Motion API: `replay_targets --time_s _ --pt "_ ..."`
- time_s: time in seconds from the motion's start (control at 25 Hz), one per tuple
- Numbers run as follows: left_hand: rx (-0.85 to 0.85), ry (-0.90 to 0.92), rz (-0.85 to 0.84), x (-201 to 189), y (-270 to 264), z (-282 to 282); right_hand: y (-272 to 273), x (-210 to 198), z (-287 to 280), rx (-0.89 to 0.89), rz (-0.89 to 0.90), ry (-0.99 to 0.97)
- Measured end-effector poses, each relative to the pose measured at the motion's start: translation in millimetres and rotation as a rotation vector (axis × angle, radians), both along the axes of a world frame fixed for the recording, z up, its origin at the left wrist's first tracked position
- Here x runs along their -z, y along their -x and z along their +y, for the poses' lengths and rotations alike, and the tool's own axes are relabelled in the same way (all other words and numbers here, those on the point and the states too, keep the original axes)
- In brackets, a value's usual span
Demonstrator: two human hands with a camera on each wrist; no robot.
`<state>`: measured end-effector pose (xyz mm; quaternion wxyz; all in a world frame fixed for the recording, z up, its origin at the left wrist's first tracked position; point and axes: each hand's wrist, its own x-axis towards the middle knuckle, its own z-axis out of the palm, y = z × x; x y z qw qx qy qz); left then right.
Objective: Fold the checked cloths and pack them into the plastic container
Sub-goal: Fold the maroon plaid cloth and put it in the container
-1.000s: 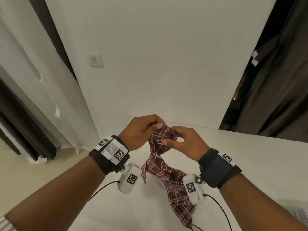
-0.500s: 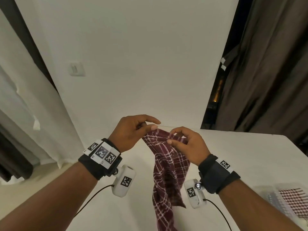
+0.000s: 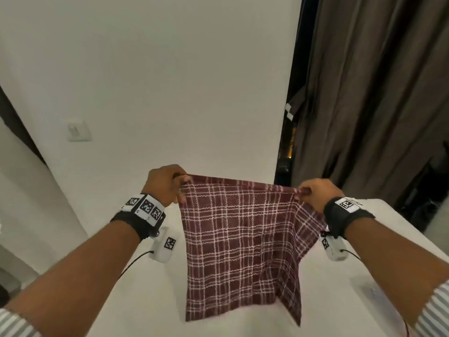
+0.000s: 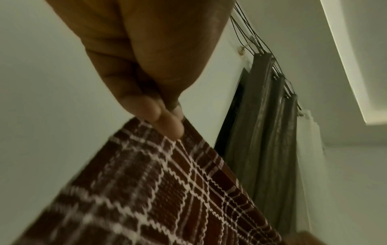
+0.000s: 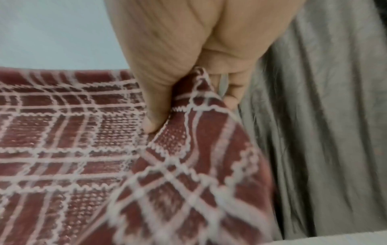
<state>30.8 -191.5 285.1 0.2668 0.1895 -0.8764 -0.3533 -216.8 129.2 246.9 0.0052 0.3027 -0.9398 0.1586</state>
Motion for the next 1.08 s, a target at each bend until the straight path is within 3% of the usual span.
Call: replay_targets --time_s 0.08,0.12,0.24,0.32,0.48,0.72,0.96,1.08 --pt "-0.091 -0.180 0.254 -9.9 9.5 -2.4 13.1 -25.5 9.1 0.111 0.174 0.060" --pt "-0.128 -0.184 0.336 -13.0 8.1 -1.5 14.4 -32.8 13.8 0.133 0.251 0.145" --pt "-0.228 -0.055 0.347 -0.2 -14.0 10.8 -1.0 -29.1 31.5 0.124 0.243 0.499" --pt "-0.238 -0.097 0.325 29.4 -34.4 21.6 -17.7 -5.8 46.6 0.057 0.223 0.536" --pt "-0.250 -0.246 0.178 120.5 -72.1 42.2 -45.0 75.9 75.2 -0.150 0.057 0.265" --pt "-0.201 -0.295 -0.207 262.8 -121.3 64.0 -75.5 215.2 111.4 -0.166 -0.086 -0.083" --pt "0.057 -0.162 -0.521 336.9 -176.1 78.9 -132.2 299.4 157.8 -0.235 -0.189 -0.286" --pt "0.168 -0.116 -0.652 359.6 -209.4 91.7 -159.0 303.2 177.8 -0.245 -0.379 -0.329"
